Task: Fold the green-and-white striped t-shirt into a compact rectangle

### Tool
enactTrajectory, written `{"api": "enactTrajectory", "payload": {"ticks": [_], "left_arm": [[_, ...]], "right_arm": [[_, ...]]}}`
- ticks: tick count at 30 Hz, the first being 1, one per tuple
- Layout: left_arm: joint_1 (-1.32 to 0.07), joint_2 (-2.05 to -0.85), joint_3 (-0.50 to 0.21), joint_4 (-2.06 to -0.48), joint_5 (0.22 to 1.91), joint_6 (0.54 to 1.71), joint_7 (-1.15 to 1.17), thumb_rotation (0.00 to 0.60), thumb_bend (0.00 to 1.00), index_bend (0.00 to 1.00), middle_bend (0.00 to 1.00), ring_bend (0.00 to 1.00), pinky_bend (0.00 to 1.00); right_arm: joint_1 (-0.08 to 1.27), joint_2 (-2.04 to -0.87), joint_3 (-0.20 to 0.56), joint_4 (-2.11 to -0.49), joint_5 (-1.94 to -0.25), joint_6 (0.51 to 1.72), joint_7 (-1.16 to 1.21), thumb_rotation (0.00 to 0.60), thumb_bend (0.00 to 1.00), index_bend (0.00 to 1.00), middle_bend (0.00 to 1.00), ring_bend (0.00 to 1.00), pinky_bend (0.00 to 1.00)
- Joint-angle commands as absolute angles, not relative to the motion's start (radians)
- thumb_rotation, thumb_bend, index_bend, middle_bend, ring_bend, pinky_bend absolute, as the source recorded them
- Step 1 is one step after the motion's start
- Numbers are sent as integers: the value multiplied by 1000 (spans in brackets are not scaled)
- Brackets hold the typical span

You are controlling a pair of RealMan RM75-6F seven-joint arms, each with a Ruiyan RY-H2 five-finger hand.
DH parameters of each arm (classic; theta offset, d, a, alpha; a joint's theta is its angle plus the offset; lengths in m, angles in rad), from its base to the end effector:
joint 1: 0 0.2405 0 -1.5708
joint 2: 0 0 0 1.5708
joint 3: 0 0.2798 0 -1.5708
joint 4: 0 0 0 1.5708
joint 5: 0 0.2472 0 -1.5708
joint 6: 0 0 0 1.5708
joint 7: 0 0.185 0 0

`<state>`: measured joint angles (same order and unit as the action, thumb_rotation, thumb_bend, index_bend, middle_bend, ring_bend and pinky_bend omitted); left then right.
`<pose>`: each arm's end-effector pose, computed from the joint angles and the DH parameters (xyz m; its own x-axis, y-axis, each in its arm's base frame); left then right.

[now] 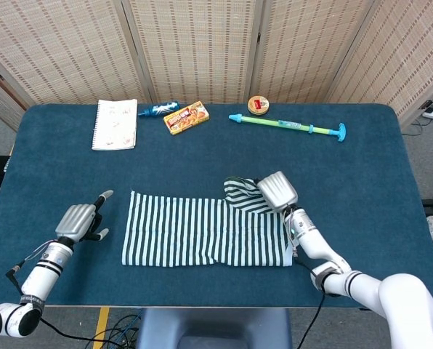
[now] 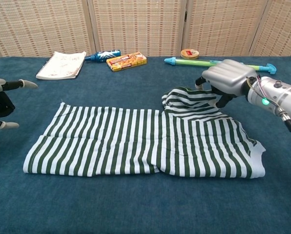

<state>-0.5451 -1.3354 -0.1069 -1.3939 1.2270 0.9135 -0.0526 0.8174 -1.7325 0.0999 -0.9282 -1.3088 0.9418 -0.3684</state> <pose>-0.3012 0.3861 0.0117 0.3234 0.3486 0.8797 0.9462 -0.1319 -0.2955 -0.2029 -0.4647 -0.0868 0.7743 -0.0111 0.6327 -0.5723 -0.4388 0.6928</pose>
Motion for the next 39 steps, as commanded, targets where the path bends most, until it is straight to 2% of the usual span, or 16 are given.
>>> {"api": "enactTrajectory", "payload": {"ticks": [1, 14, 31, 33, 39], "left_arm": [[-545, -1335, -107, -1393, 1227, 913, -54, 600, 331, 0, 867, 782, 912], [-550, -1337, -108, -1396, 1225, 908, -48, 600, 332, 0, 867, 782, 912], [-554, -1336, -105, -1403, 1218, 899, -40, 600, 331, 0, 866, 782, 912], [-553, -1336, -105, -1403, 1219, 899, -42, 600, 332, 0, 866, 782, 912], [-554, -1335, -105, -1401, 1221, 897, -48, 600, 332, 0, 866, 782, 912]], "right_arm": [[785, -1705, 67, -964, -1347, 975, -368, 600, 399, 416, 996, 1000, 1000], [711, -1626, 1, -1042, -1442, 1043, -344, 600, 461, 416, 996, 1000, 1000], [655, -1560, -63, -1167, -1533, 1066, -429, 600, 463, 411, 996, 1000, 1000], [648, -1550, -70, -1189, -1541, 1069, -438, 600, 463, 375, 996, 1000, 1000], [628, -1509, -79, -1262, -1561, 1086, -454, 600, 442, 172, 994, 1000, 1000]]}}
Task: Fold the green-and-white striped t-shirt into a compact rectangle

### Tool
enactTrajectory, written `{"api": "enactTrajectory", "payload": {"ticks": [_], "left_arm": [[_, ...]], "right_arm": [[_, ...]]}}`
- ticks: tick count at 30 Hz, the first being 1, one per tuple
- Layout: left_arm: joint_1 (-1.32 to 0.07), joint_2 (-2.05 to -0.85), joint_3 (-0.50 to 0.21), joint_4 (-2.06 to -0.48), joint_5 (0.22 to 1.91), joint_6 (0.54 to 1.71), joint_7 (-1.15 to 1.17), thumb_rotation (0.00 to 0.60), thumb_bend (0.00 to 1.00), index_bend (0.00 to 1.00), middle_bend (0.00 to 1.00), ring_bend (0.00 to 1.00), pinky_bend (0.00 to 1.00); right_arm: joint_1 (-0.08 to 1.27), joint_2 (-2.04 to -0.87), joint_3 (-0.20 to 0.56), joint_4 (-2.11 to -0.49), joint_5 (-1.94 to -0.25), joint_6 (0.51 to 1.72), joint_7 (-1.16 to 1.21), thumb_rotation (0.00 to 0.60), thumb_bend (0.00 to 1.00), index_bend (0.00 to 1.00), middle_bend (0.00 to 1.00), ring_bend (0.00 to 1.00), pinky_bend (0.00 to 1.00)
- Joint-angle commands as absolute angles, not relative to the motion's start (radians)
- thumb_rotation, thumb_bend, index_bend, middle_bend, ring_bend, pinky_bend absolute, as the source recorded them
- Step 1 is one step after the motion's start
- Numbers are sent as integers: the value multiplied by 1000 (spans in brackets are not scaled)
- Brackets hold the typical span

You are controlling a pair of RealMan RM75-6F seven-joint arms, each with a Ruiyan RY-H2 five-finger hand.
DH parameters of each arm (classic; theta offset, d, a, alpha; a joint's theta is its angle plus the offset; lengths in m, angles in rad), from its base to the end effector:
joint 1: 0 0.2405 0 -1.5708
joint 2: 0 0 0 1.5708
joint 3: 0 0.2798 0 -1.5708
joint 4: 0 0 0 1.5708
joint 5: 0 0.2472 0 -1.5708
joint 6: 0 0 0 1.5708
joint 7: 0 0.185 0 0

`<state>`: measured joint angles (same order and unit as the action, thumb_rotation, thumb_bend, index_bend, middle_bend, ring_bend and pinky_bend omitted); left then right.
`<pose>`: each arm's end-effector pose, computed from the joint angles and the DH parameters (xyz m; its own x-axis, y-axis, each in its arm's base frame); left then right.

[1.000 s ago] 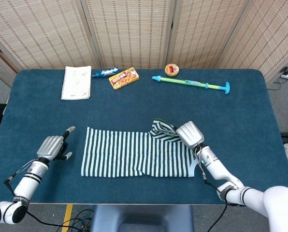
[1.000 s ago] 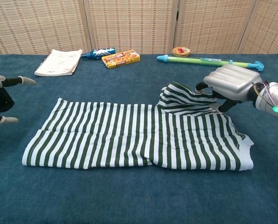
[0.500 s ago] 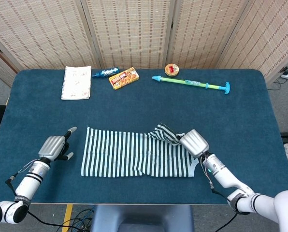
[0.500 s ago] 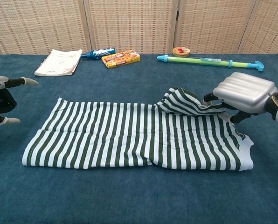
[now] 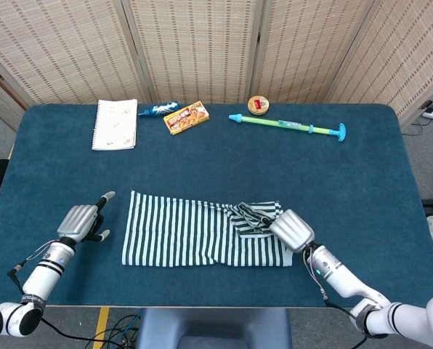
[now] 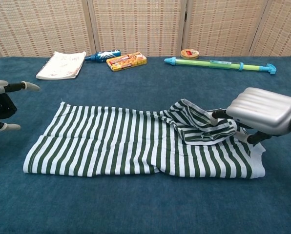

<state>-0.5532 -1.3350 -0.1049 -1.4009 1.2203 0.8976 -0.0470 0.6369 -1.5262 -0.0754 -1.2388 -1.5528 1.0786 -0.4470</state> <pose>-0.2987 0.3861 0.0080 0.3240 0.3647 0.8729 0.9460 -0.1363 -0.2942 -0.2437 -0.3529 -0.0685 0.8358 0.0228 0.5485 -0.4239 -0.6082 0.6712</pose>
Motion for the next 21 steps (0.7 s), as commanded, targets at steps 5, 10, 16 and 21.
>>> {"api": "enactTrajectory", "payload": {"ticks": [5, 10, 16, 21], "left_arm": [[-554, -1335, -105, -1403, 1224, 898, -50, 600, 331, 0, 866, 782, 912], [-555, -1330, -106, -1407, 1224, 899, -47, 600, 331, 0, 866, 782, 912], [-554, -1327, -107, -1411, 1221, 902, -44, 600, 332, 0, 866, 782, 912], [-553, -1324, -105, -1415, 1222, 905, -40, 600, 332, 0, 866, 782, 912]], "right_arm": [[618, -1476, -72, -1313, -1570, 1097, -454, 600, 392, 119, 988, 1000, 1000], [614, -1459, -51, -1342, -1584, 1125, -420, 600, 388, 119, 988, 1000, 1000], [624, -1457, 0, -1367, -1558, 1122, -395, 600, 388, 119, 988, 1000, 1000], [660, -1464, 58, -1399, -1488, 1053, -403, 600, 505, 119, 985, 1000, 1000]]}}
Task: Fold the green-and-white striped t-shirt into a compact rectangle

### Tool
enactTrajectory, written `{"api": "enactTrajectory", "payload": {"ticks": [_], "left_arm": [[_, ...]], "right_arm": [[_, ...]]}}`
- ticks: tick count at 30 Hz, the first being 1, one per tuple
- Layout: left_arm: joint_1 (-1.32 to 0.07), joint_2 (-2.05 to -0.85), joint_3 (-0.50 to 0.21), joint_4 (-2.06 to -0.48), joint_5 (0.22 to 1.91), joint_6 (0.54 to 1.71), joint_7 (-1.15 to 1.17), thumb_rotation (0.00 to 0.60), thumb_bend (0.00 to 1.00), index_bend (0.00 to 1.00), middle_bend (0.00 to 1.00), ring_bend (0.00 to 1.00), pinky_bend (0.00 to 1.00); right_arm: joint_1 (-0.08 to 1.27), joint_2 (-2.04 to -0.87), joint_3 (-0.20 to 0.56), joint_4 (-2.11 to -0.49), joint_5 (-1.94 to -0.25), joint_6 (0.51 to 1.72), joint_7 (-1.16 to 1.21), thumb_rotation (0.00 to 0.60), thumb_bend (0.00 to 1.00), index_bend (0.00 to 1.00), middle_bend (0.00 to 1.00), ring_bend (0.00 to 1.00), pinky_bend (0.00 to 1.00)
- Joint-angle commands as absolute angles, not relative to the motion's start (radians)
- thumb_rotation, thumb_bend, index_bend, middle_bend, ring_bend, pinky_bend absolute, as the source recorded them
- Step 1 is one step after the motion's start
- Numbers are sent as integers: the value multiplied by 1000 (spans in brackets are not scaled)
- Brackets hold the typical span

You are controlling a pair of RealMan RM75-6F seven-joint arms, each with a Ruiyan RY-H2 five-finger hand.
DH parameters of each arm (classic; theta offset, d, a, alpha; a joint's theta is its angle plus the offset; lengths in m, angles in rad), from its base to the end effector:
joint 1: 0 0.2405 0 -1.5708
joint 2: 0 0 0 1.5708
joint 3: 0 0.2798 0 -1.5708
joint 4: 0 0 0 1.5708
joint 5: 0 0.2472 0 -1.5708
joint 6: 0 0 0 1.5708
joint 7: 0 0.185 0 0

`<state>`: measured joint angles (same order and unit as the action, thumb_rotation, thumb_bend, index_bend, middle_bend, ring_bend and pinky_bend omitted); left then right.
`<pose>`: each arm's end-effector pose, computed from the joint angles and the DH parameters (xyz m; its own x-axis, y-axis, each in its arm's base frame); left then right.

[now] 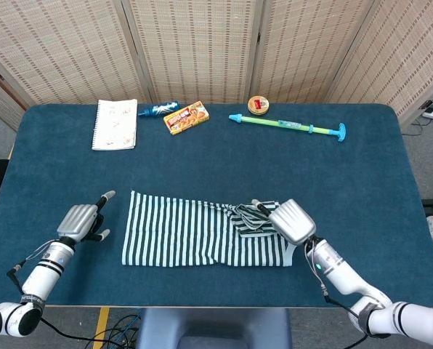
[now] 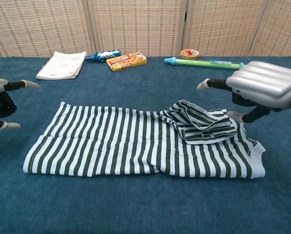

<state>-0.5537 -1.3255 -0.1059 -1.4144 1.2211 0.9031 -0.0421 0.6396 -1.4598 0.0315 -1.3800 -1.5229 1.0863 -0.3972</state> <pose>-0.2960 0.3860 0.0108 0.3266 0.3595 0.8741 0.9450 -0.1415 -0.2949 -0.2045 -0.3686 -0.0392 0.7293 0.0138 0.6840 -0.5588 -0.5648 0.6072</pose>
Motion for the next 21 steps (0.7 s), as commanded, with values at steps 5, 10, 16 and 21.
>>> {"api": "enactTrajectory", "payload": {"ticks": [5, 10, 16, 21], "left_arm": [[-548, -1319, -103, -1420, 1219, 910, -39, 600, 332, 0, 866, 782, 912], [-542, -1315, -100, -1425, 1221, 915, -39, 600, 332, 0, 866, 782, 912], [-537, -1310, -97, -1430, 1223, 920, -40, 600, 332, 0, 866, 782, 912], [-532, -1305, -94, -1432, 1221, 921, -43, 600, 332, 0, 866, 782, 912]], "right_arm": [[694, -1476, 122, -1431, -1390, 994, -439, 600, 877, 154, 982, 1000, 1000], [738, -1498, 164, -1429, -1278, 915, -497, 600, 1000, 206, 982, 1000, 1000], [795, -1554, 192, -1362, -1162, 835, -545, 600, 1000, 233, 982, 1000, 1000], [819, -1573, 168, -1360, -1123, 793, -577, 600, 1000, 285, 982, 1000, 1000]]}}
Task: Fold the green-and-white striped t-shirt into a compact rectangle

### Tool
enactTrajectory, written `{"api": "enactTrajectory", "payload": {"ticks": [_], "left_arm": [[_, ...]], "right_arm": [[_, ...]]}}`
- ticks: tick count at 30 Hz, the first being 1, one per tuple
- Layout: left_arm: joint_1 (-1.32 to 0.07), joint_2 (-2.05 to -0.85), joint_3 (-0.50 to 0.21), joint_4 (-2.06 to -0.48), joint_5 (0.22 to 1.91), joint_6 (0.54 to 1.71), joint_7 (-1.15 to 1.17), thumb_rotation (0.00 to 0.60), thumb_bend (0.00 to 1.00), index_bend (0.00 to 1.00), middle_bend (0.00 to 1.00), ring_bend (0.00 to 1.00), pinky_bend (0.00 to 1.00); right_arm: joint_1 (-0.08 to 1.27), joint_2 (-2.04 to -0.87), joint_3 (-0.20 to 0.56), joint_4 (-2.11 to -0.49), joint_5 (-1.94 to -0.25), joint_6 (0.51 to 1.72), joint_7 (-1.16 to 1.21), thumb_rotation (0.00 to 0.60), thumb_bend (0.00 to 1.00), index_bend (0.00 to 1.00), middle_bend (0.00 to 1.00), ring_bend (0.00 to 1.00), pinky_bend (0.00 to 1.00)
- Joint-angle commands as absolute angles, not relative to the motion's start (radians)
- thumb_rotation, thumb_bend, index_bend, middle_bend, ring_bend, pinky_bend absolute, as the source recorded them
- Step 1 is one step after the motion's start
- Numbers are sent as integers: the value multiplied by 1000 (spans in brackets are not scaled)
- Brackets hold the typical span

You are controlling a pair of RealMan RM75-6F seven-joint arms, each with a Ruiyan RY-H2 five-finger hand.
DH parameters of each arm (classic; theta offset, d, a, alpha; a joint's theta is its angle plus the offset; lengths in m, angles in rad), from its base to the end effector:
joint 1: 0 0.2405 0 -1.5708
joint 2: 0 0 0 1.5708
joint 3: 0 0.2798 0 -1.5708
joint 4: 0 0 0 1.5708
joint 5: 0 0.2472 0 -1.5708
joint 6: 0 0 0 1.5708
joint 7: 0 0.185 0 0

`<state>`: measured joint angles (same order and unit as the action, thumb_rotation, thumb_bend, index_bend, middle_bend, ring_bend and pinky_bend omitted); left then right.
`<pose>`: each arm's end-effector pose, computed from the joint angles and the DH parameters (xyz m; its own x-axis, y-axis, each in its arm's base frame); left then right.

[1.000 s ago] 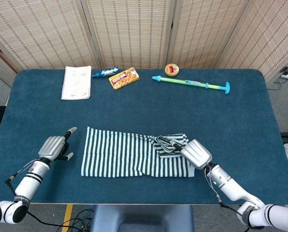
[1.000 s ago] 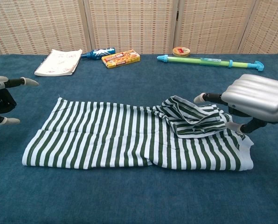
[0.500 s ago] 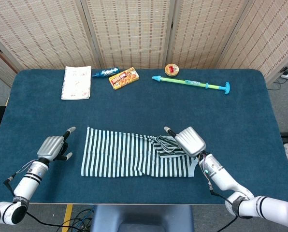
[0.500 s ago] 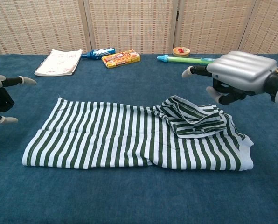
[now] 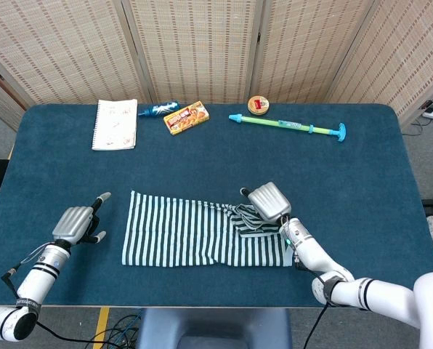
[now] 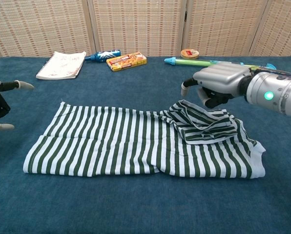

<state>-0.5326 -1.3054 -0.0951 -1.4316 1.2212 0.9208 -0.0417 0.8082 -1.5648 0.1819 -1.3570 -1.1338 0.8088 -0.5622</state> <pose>-0.3043 0.3777 0.0178 0.3261 0.3572 0.8753 0.9454 -0.1238 -0.3017 -0.1552 -0.4279 -0.0836 0.7167 -0.1809 0.6735 -0.6562 -0.5018 0.5635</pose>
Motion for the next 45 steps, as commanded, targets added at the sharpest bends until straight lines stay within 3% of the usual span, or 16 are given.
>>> {"api": "enactTrajectory", "payload": {"ticks": [1, 13, 19, 31, 37, 41, 45], "left_arm": [[-530, -1304, -93, -1431, 1221, 921, -44, 600, 332, 0, 866, 782, 912], [-526, -1313, -87, -1423, 1235, 921, -55, 600, 332, 0, 867, 782, 912], [-526, -1310, -89, -1425, 1237, 922, -55, 600, 332, 0, 866, 782, 912], [-533, -1306, -71, -1379, 1305, 936, -57, 600, 331, 0, 861, 778, 912], [-547, -1367, -10, -1208, 1492, 1014, -61, 600, 275, 17, 847, 771, 903], [-560, -1444, 27, -1042, 1596, 1074, -137, 600, 218, 107, 843, 768, 889], [-572, -1526, 61, -874, 1681, 1144, -224, 600, 199, 182, 843, 768, 885]], "right_arm": [[820, -1571, 156, -1370, -1124, 789, -582, 600, 1000, 292, 982, 1000, 1000], [777, -1533, 23, -1497, -1191, 814, -607, 600, 1000, 312, 982, 1000, 1000], [767, -1519, 22, -1518, -1203, 845, -591, 600, 989, 312, 982, 1000, 1000], [690, -1346, 55, -1653, -1327, 1037, -483, 600, 776, 312, 982, 1000, 1000], [634, -1258, 63, -1707, -1362, 1134, -460, 600, 629, 312, 982, 1000, 1000], [597, -1215, 61, -1732, -1382, 1183, -449, 600, 469, 312, 982, 1000, 1000], [568, -1188, 55, -1748, -1392, 1210, -445, 600, 379, 312, 982, 1000, 1000]]}}
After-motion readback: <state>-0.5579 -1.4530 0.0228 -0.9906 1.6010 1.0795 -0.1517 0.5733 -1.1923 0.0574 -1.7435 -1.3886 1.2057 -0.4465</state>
